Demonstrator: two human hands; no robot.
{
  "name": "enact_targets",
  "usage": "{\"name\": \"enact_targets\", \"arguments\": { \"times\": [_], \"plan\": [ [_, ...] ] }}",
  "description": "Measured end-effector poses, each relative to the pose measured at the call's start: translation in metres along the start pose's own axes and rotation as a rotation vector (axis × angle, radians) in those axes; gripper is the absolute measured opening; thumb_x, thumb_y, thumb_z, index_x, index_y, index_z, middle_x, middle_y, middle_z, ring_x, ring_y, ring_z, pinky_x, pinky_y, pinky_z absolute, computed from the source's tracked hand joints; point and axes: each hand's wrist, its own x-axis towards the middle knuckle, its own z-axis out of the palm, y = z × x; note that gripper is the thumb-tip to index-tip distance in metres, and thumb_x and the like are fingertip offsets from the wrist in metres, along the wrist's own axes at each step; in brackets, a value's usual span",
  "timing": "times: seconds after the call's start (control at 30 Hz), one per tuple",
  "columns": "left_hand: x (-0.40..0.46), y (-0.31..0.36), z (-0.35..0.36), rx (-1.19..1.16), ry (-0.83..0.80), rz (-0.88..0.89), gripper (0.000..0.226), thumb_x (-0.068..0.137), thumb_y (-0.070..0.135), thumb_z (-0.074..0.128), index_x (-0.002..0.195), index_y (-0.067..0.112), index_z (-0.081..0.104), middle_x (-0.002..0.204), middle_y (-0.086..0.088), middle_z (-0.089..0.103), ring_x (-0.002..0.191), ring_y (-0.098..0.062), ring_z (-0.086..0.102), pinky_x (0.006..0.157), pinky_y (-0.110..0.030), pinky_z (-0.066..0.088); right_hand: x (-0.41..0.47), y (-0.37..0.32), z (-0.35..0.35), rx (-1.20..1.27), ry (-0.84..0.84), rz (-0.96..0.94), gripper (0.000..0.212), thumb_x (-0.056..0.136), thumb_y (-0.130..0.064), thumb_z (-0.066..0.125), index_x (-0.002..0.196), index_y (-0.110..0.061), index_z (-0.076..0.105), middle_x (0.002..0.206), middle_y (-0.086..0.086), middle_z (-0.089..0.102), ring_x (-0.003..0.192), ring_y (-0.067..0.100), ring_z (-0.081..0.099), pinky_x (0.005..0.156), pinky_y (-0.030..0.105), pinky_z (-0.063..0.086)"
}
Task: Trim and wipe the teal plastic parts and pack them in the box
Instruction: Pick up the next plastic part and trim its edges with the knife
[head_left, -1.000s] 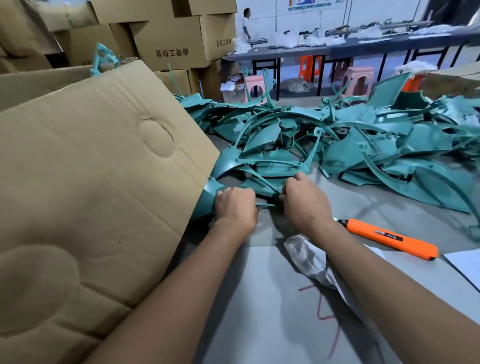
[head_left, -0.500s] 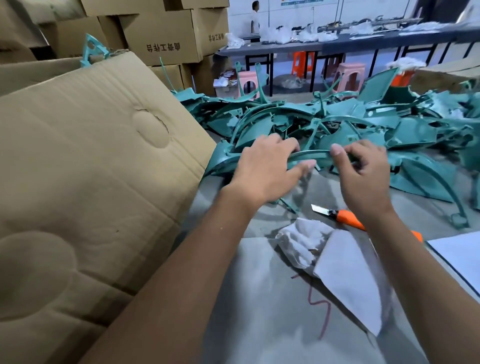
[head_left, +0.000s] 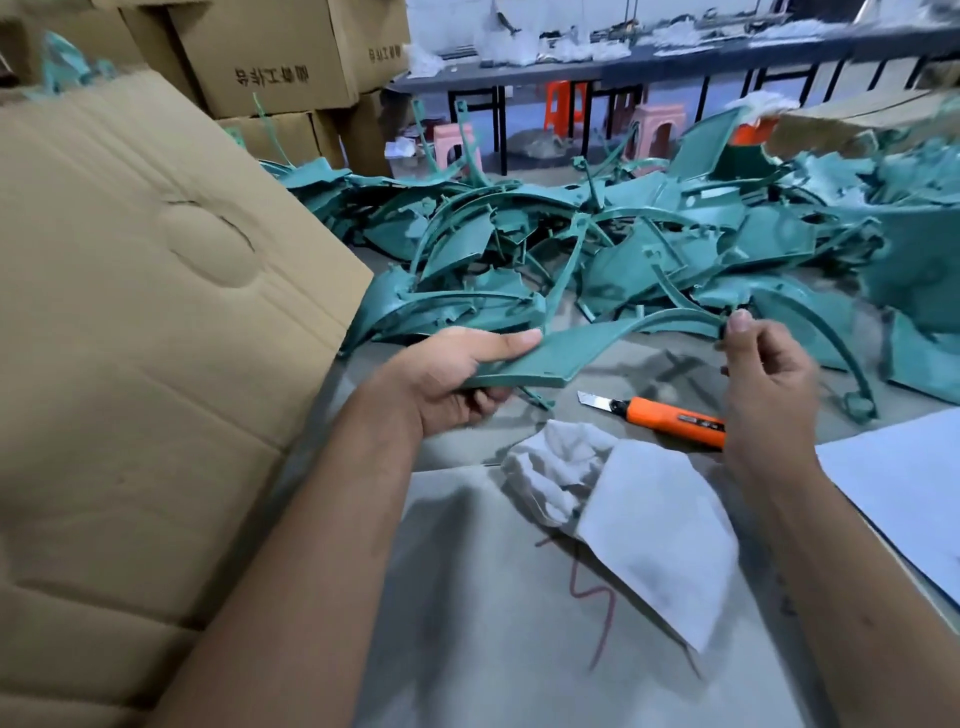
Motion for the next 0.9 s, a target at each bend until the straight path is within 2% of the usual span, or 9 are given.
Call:
{"name": "enact_targets", "arguments": {
  "times": [0.1,0.2,0.3,0.37,0.43,0.57,0.7,0.77,0.9],
  "plan": [
    [0.011,-0.011,-0.005,-0.145,0.127,0.135,0.062,0.064,0.026,0.082,0.116,-0.005,0.069,0.102,-0.024,0.067,0.092,-0.035,0.056,0.073,-0.041,0.044,0.005,0.009,-0.008,-0.197,-0.006,-0.01,0.035,0.097,-0.053,0.064,0.116,-0.027,0.053,0.122,-0.005,0.055,0.121,0.017,0.051,0.107,0.04,0.043],
    [0.021,-0.03,-0.012,-0.411,0.252,0.291,0.046,0.082,0.021,0.077,0.12,-0.002,0.062,0.102,-0.017,0.068,0.086,-0.029,0.061,0.062,-0.031,0.05,0.009,0.015,-0.012,-0.586,-0.242,-0.169,0.039,0.088,-0.062,0.068,0.095,-0.024,0.06,0.099,-0.005,0.059,0.104,0.024,0.049,0.088,0.041,0.042],
    [0.026,-0.052,-0.014,-0.531,0.312,0.407,0.031,0.087,0.009,0.069,0.118,0.007,0.063,0.097,-0.009,0.07,0.075,-0.017,0.066,0.049,-0.022,0.048,0.011,0.016,-0.013,-0.887,-0.625,-0.118,0.044,0.072,-0.071,0.072,0.083,-0.031,0.059,0.086,-0.006,0.058,0.085,0.019,0.05,0.069,0.037,0.038],
    [0.028,-0.065,-0.011,-0.551,0.343,0.442,0.038,0.083,0.004,0.069,0.12,0.009,0.063,0.102,-0.009,0.072,0.083,-0.021,0.072,0.056,-0.026,0.055,0.012,0.017,-0.014,-0.954,-0.705,-0.072,0.039,0.073,-0.062,0.079,0.087,-0.031,0.06,0.09,-0.001,0.062,0.081,0.019,0.051,0.063,0.035,0.036],
    [0.031,-0.073,-0.01,-0.55,0.385,0.459,0.036,0.087,-0.001,0.07,0.12,0.012,0.063,0.11,-0.01,0.072,0.096,-0.028,0.072,0.065,-0.031,0.059,0.013,0.02,-0.012,-0.988,-0.649,-0.1,0.036,0.078,-0.054,0.081,0.091,-0.026,0.064,0.091,0.001,0.065,0.079,0.021,0.053,0.065,0.036,0.042],
    [0.037,-0.068,-0.013,-0.511,0.381,0.471,0.043,0.093,0.0,0.067,0.133,0.011,0.06,0.124,-0.011,0.071,0.106,-0.032,0.071,0.077,-0.045,0.062,0.011,0.016,-0.006,-0.689,-0.33,-0.333,0.031,0.1,-0.047,0.06,0.097,-0.017,0.065,0.076,-0.001,0.065,0.067,0.024,0.061,0.063,0.041,0.049],
    [0.038,-0.064,-0.017,-0.598,0.321,0.431,0.035,0.094,-0.004,0.06,0.124,0.013,0.069,0.13,-0.017,0.067,0.099,-0.032,0.073,0.077,-0.053,0.063,-0.004,0.005,0.006,-0.349,-0.331,-0.45,0.042,0.112,-0.041,0.039,0.084,-0.015,0.057,0.065,-0.003,0.056,0.054,0.021,0.056,0.052,0.045,0.043],
    [0.039,-0.065,-0.015,-0.666,0.304,0.395,0.033,0.095,-0.006,0.056,0.122,0.009,0.069,0.12,-0.017,0.071,0.093,-0.031,0.073,0.075,-0.047,0.064,-0.011,0.001,0.013,-0.319,-0.404,-0.474,0.045,0.112,-0.038,0.037,0.084,-0.01,0.057,0.066,0.001,0.055,0.054,0.022,0.054,0.051,0.043,0.041],
    [0.04,-0.064,-0.012,-0.73,0.305,0.349,0.032,0.096,-0.007,0.052,0.12,0.006,0.069,0.112,-0.018,0.073,0.076,-0.023,0.073,0.049,-0.022,0.053,-0.019,-0.003,0.021,-0.325,-0.504,-0.519,0.047,0.11,-0.042,0.038,0.078,-0.012,0.054,0.06,-0.001,0.054,0.052,0.018,0.051,0.049,0.036,0.037]
  ]
}}
